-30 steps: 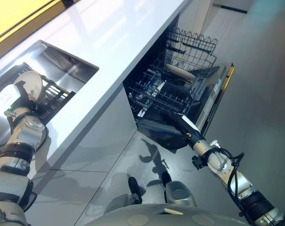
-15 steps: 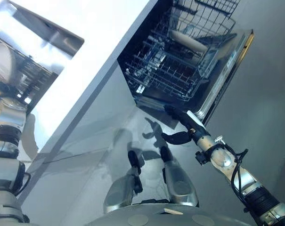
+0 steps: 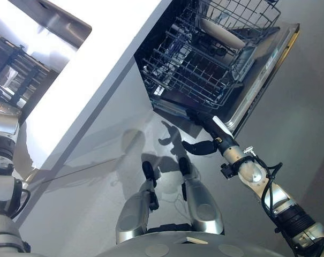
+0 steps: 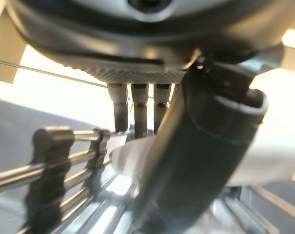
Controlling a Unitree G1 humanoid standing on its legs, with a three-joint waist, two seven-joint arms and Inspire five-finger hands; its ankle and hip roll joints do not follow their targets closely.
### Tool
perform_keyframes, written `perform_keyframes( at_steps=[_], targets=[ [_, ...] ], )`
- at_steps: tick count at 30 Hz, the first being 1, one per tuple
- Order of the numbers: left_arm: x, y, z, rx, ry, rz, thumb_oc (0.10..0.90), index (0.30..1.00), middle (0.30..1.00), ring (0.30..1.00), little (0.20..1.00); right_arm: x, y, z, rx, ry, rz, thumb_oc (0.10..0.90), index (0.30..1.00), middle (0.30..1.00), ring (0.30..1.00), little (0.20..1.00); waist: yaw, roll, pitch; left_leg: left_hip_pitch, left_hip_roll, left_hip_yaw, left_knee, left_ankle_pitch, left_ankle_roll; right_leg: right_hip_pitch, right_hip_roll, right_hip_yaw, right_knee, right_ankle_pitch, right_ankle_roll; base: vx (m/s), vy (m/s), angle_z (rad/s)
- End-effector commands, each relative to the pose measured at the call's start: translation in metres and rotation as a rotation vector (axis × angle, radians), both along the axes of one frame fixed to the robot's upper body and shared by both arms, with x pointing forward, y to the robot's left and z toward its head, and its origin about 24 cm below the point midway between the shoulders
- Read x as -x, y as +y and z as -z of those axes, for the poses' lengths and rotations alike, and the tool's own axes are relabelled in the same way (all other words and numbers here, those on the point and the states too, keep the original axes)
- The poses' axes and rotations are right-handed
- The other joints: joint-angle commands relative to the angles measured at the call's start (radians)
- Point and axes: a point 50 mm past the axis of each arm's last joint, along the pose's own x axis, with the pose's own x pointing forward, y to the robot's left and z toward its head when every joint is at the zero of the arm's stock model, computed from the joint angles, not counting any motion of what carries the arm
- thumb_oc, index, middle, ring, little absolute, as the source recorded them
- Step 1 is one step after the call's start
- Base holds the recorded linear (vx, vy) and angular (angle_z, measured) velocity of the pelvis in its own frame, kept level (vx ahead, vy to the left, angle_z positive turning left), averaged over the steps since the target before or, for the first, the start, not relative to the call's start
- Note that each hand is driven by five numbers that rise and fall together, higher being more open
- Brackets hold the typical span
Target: Pick up plates and place into dishwasher.
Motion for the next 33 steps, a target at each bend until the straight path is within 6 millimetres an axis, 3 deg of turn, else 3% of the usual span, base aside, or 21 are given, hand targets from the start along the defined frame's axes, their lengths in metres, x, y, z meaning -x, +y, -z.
perform_keyframes(
  at_steps=[1, 10, 25, 33],
  targets=[
    [-0.003, -0.010, 0.013, -0.014, -0.077, 0.004, 0.100, 0.300, 0.300, 0.300, 0.200, 0.004, 0.027, -0.034, -0.129, -0.184, -0.114, 0.800, 0.900, 0.900, 0.900, 0.900, -0.011, -0.064, -0.027, -0.066, -0.079, -0.036, 0.164, -0.155, 0.024, -0.071, 0.008, 0.002, 0.053, 0.016, 0.070, 0.02, 0.013, 0.07],
    [0.001, -0.015, 0.003, -0.133, -0.200, 0.061, 0.100, 0.300, 0.300, 0.300, 0.200, 0.012, 0.027, -0.016, -0.141, -0.112, -0.117, 0.800, 0.900, 0.900, 0.900, 0.900, 0.002, -0.046, -0.071, -0.009, -0.086, -0.057, 0.135, -0.155, 0.017, -0.007, -0.008, -0.028, 0.031, 0.007, 0.071, 0.02, 0.000, 0.08],
    [0.009, -0.019, -0.028, -0.379, -0.195, 0.221, 0.100, 0.300, 0.300, 0.300, 0.200, 0.029, 0.030, 0.013, -0.119, 0.020, -0.137, 0.800, 0.900, 0.900, 0.900, 0.900, 0.035, 0.011, -0.198, 0.111, -0.096, -0.097, 0.078, -0.160, 0.000, 0.124, -0.036, -0.110, -0.013, -0.015, 0.075, 0.04, 0.011, 0.18],
    [0.014, -0.023, -0.034, -0.442, -0.193, 0.285, 0.100, 0.300, 0.300, 0.300, 0.200, 0.036, 0.031, 0.021, -0.124, 0.057, -0.150, 0.800, 0.900, 0.900, 0.900, 0.900, 0.049, 0.016, -0.251, 0.151, -0.096, -0.113, 0.056, -0.165, -0.004, 0.165, -0.033, -0.125, -0.028, -0.026, 0.077, 0.02, -0.009, 0.10]
  ],
)
